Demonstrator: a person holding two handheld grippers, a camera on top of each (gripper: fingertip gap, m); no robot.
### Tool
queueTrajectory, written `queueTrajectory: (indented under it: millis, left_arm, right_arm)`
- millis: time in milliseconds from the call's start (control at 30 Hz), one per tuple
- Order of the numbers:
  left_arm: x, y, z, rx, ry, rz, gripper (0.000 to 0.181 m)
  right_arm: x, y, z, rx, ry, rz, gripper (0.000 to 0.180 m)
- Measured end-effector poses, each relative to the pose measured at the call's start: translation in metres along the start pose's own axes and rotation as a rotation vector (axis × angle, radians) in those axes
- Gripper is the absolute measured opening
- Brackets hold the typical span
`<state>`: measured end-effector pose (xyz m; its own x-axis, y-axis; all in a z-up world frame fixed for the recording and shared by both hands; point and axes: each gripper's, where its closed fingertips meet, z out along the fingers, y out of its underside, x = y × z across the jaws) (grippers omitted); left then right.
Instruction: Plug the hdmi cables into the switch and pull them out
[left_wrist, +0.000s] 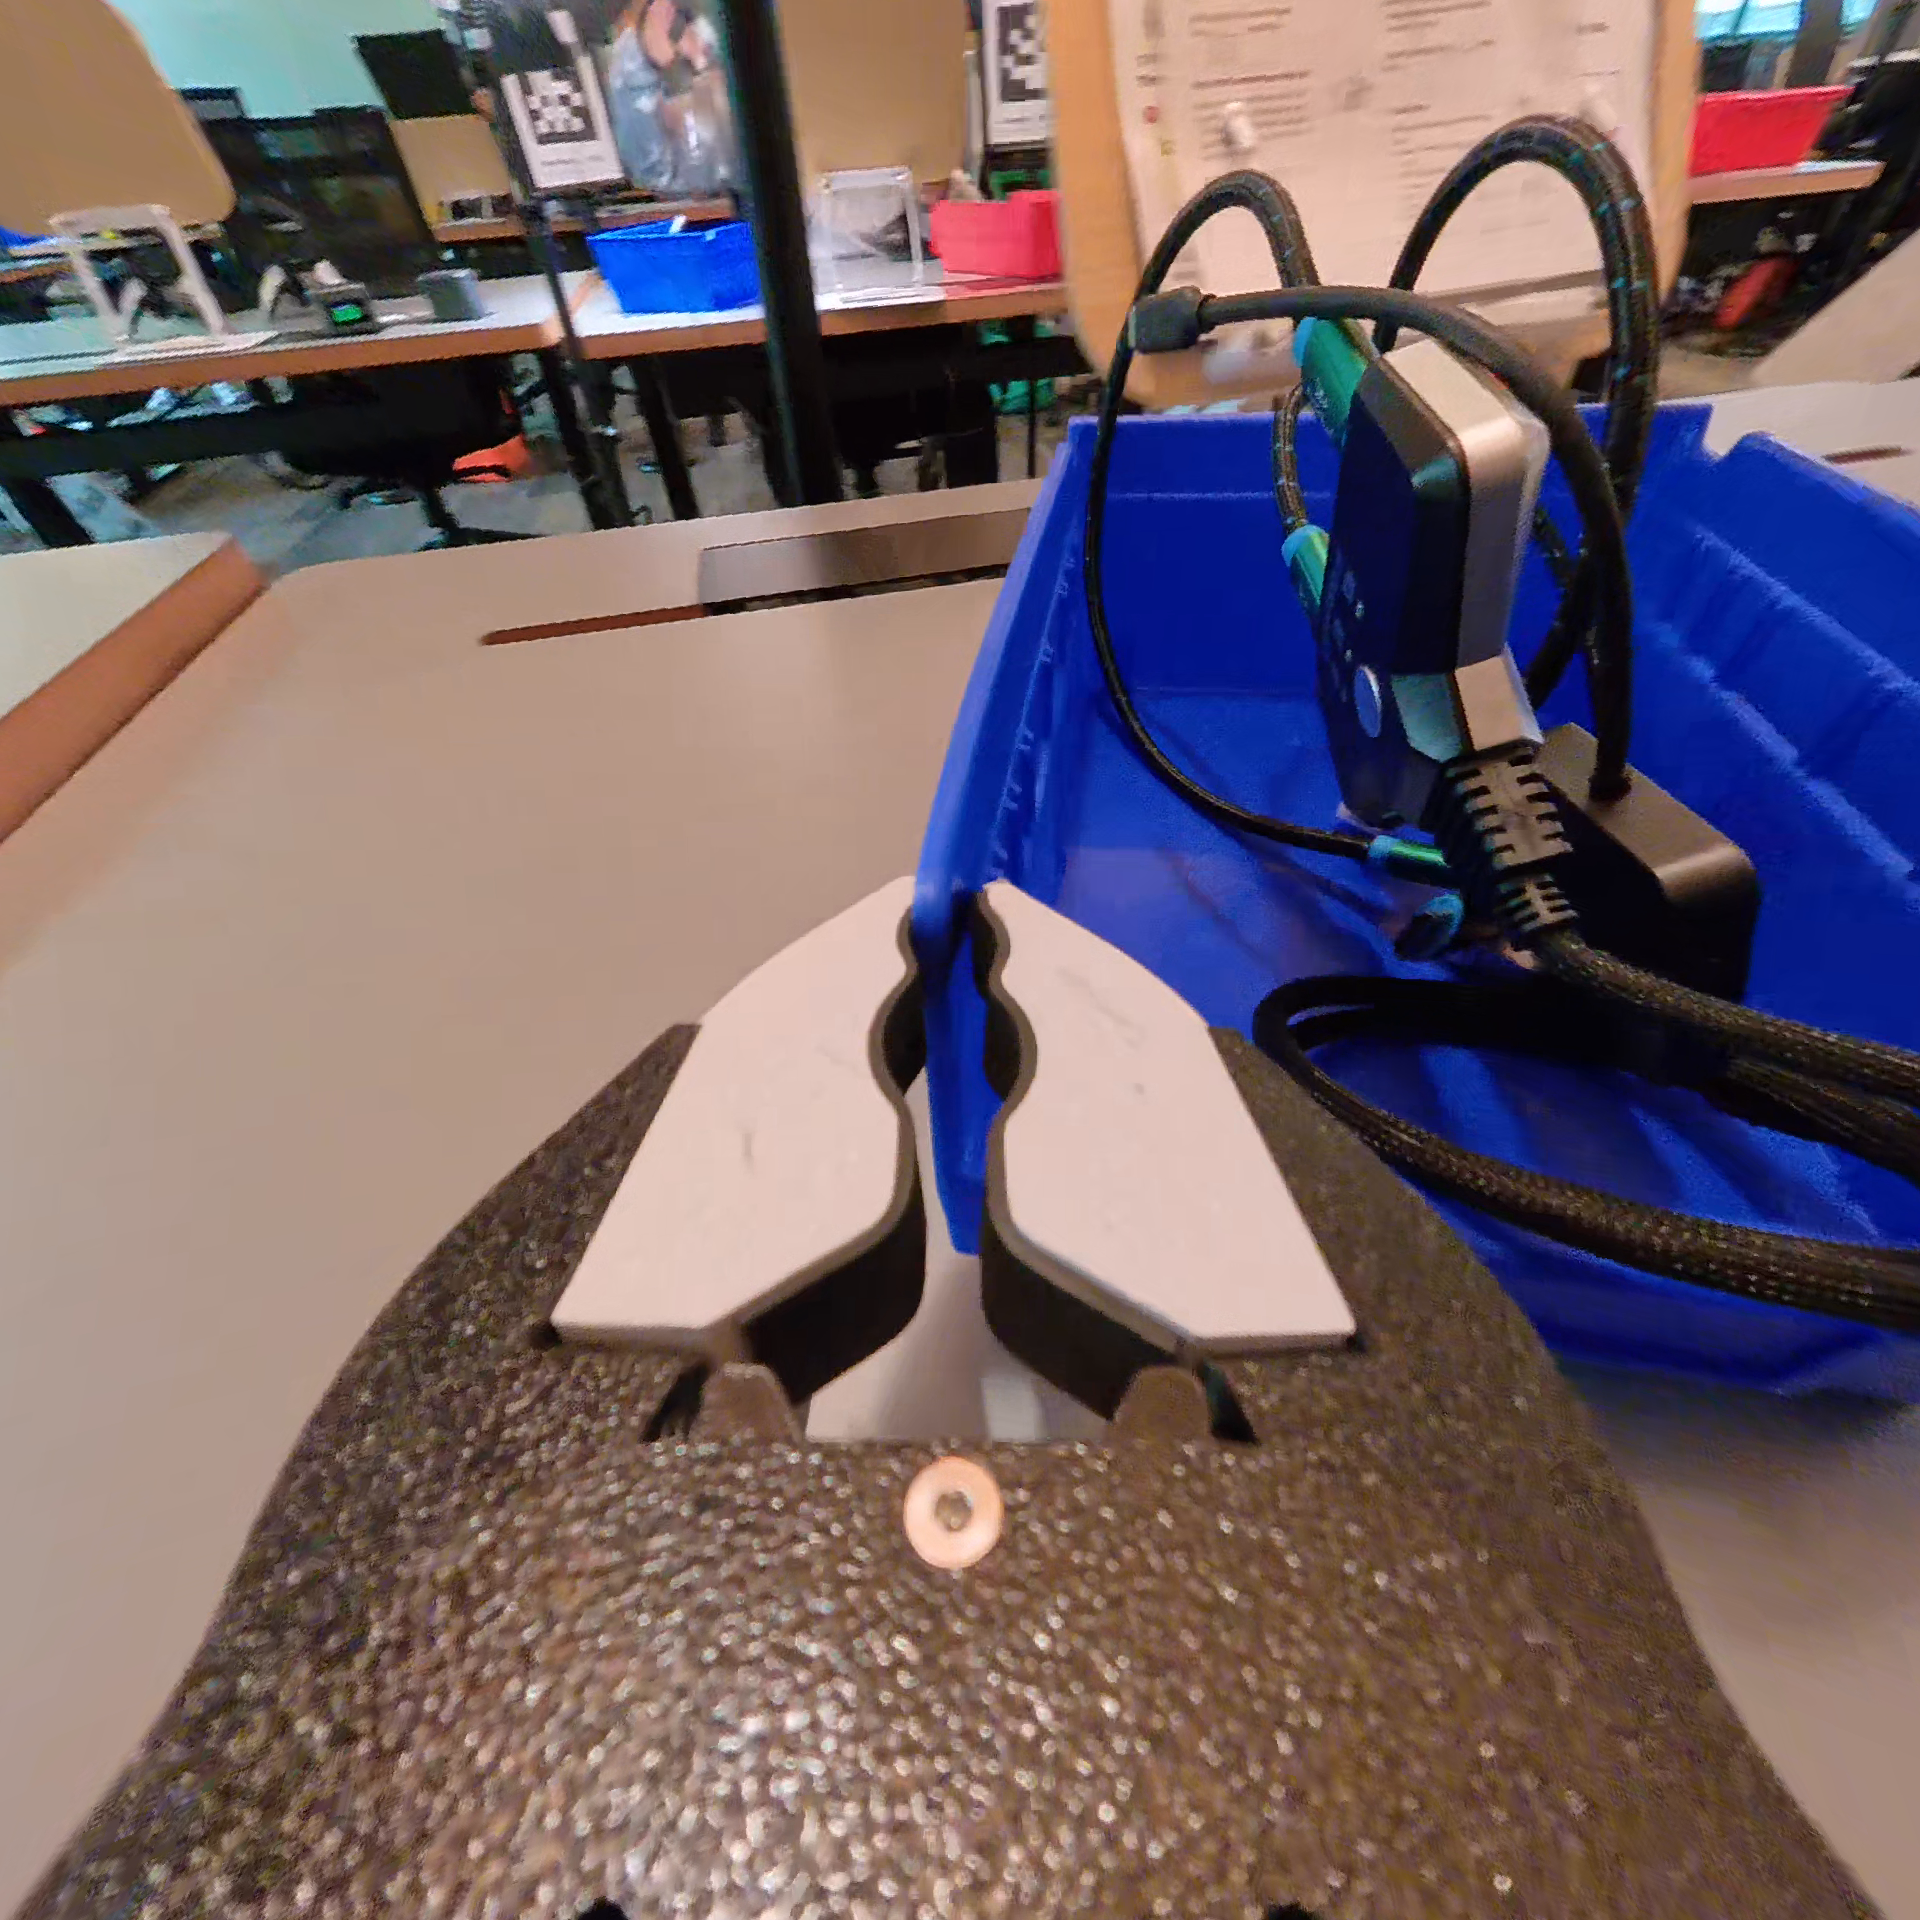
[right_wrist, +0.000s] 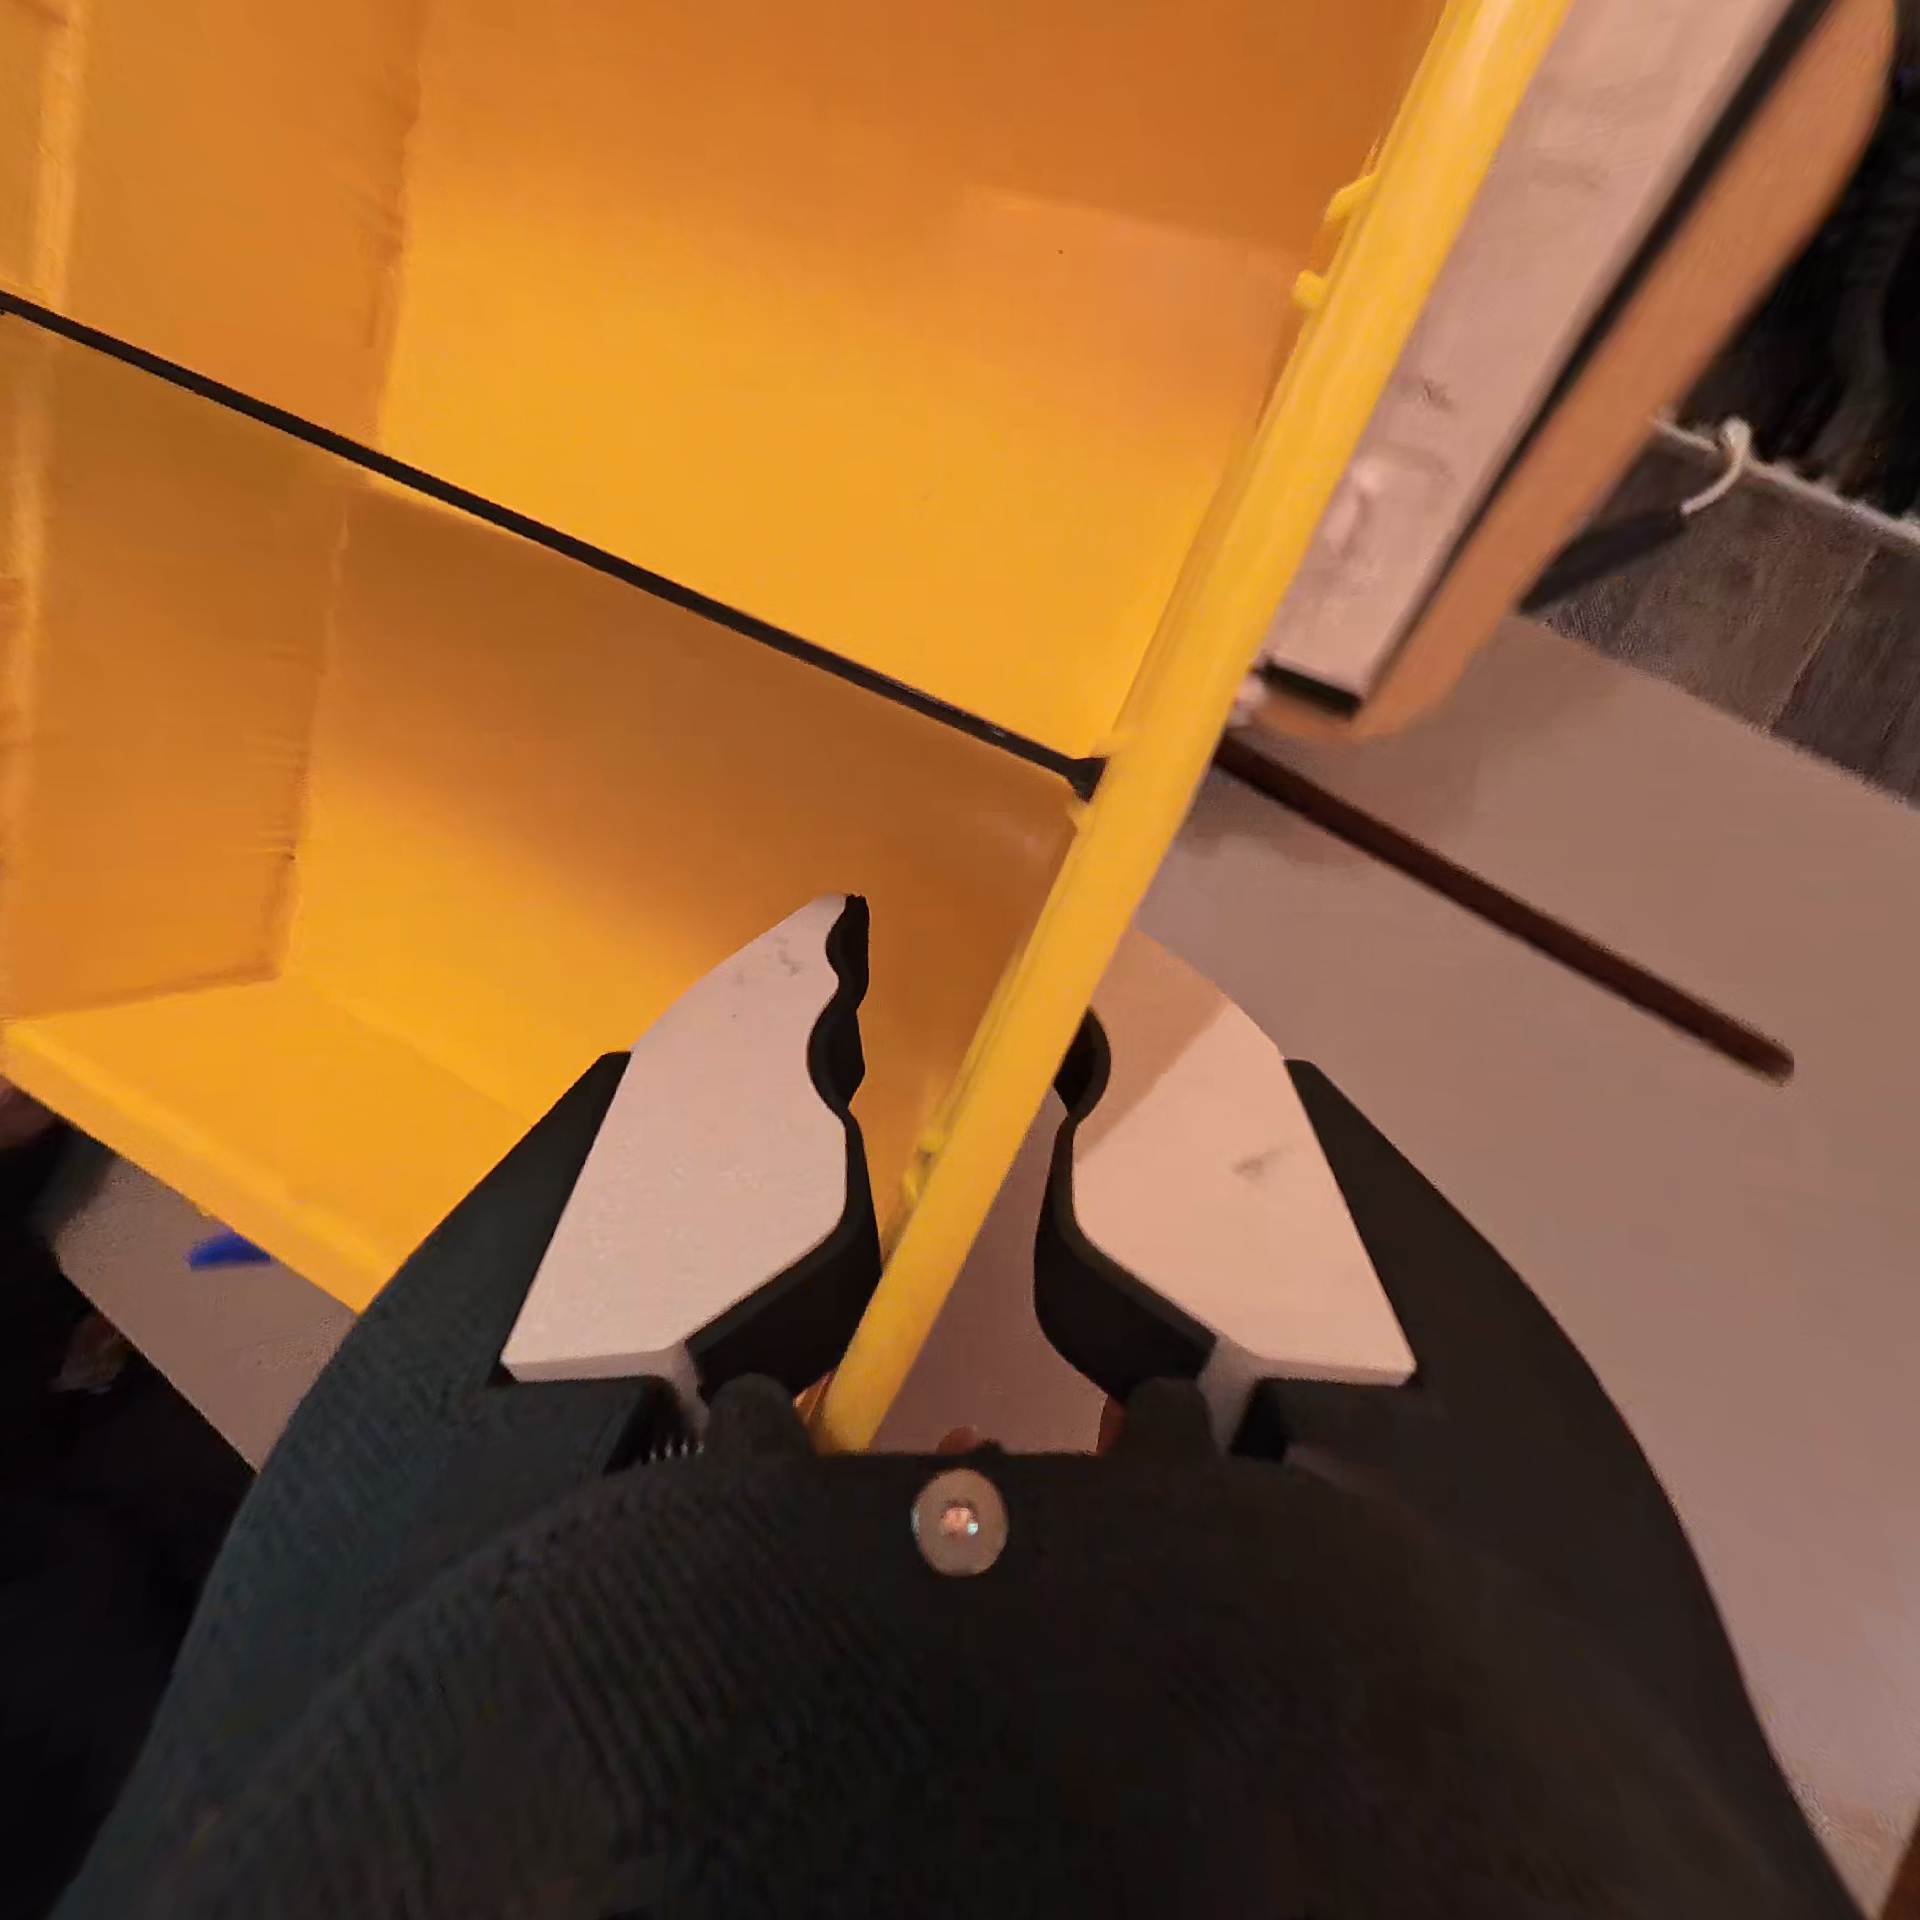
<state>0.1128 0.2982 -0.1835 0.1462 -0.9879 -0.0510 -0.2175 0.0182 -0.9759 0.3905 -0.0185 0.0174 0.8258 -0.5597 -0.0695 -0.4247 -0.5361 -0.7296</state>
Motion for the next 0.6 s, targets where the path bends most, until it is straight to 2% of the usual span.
queueTrajectory:
  millis: [133, 333, 467, 600]
  left_arm:
    - [-0.052, 0.004, -0.008, -0.003, -0.082, -0.048, 0.006]
    - [-0.117, 0.007, -0.006, -0.007, -0.165, -0.100, 0.005]
    - [-0.144, 0.006, 0.012, -0.013, -0.172, -0.077, 0.005]
    - [-0.164, 0.003, 0.030, -0.016, -0.169, -0.056, 0.007]
  right_arm:
    - [0.054, 0.100, -0.016, 0.013, 0.018, 0.133, 0.034]
    - [0.123, 0.242, -0.006, -0.130, 0.044, 0.337, 0.036]
    - [0.154, 0.297, 0.002, -0.187, 0.065, 0.432, 0.036]
    - [0.171, 0.317, 0.015, -0.210, 0.032, 0.492, 0.036]
